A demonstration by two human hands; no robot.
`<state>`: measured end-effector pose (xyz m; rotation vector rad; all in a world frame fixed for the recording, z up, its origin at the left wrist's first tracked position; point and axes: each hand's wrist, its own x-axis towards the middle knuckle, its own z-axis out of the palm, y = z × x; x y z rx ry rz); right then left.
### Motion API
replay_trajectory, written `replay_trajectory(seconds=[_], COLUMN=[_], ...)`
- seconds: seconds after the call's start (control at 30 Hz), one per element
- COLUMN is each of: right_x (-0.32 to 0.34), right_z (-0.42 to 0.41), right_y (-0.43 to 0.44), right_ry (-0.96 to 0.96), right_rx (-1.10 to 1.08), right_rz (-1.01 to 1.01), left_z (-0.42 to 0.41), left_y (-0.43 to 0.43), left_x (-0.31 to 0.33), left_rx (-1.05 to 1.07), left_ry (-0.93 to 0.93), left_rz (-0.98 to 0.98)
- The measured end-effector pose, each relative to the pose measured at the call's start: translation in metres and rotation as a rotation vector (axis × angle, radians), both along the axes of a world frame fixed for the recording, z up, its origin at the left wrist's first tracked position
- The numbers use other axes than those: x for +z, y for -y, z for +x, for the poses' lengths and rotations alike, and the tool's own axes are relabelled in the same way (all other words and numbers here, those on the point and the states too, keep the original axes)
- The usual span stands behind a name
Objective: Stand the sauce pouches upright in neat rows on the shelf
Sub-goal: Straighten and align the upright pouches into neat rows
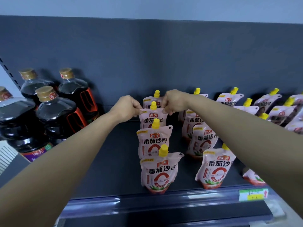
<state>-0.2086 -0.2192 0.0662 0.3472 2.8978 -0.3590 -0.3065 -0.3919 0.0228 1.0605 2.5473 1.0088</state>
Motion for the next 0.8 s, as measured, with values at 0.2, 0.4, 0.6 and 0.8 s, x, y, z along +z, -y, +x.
replay_trajectory(seconds=[0.2, 0.4, 0.6, 0.8], right_x=[0.012, 0.024, 0.006, -0.001], right_z=[-0.002, -0.018, -0.032, -0.049], right_y=[-0.005, -0.018, -0.014, -0.013], right_ry=[0.096, -0.15, -0.118, -0.157], right_rx=[-0.028, -0.067, -0.049, -0.138], right_rz=[-0.154, 0.059, 0.107, 0.05], left_z=[0.001, 0.003, 0.006, 0.011], left_y=[0.004, 0.012, 0.013, 0.005], left_x=[0.004, 0.016, 0.018, 0.011], left_rx=[-0.065, -0.024, 0.016, 0.004], left_ry=[-0.002, 0.01, 0.019, 0.028], left_rz=[-0.023, 0.034, -0.036, -0.05])
